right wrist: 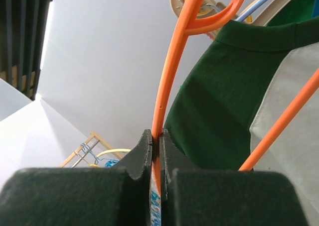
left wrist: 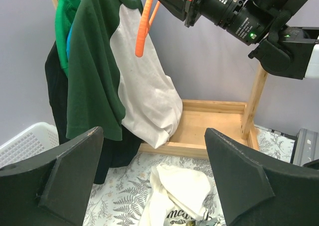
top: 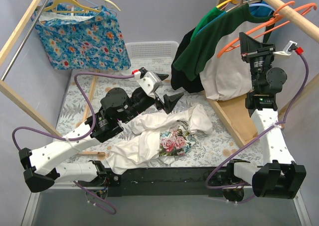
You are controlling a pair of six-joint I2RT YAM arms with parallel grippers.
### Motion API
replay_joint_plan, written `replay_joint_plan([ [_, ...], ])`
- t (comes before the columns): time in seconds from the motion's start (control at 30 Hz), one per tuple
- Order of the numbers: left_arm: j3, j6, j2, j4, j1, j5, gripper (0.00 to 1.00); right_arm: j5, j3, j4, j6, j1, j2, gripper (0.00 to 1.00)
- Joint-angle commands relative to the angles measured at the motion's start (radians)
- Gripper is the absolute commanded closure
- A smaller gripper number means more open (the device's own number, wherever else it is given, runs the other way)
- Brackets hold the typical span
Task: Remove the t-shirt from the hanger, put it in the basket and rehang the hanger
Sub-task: Place the hanger at the clothesline.
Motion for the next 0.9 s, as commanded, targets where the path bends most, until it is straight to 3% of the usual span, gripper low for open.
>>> replay_joint_plan([
  [0.0, -0.024, 0.0, -0.033, -0.017, -0.004, -0.022, 0.17, -0.02, -0.024, 0.062, 0.111, -0.049, -0.011, 0.99],
  [0.4, -0.053, -0.008, -0.038, -0.009, -0.004, -0.045, 0.16, -0.03, -0.081, 0.01, 0.118, -0.078, -0.056, 0.99],
  [0.47, -0.056, -0.011, -0.036, -0.011, -0.004, -0.069, 0.14, -0.049, -0.086, -0.019, 0.091, -0.078, -0.08, 0.86],
  [0.5, -0.057, -0.014, -0.035, -0.012, -0.004, -0.08, 0.13, -0.075, -0.076, -0.035, 0.065, -0.078, -0.091, 0.71],
  [0.6, -0.067, -0.029, -0.032, -0.018, -0.004, -0.13, 0.07, -0.124, -0.032, -0.173, -0.046, -0.077, -0.134, 0.45],
  [0.7, -0.085, -0.062, -0.029, -0.026, -0.004, -0.175, 0.03, -0.138, -0.015, -0.297, -0.161, -0.077, -0.192, 0.34],
  [0.87, -0.126, -0.138, -0.024, -0.076, -0.004, -0.259, 0.02, -0.147, -0.03, -0.472, -0.326, -0.066, -0.338, 0.27],
])
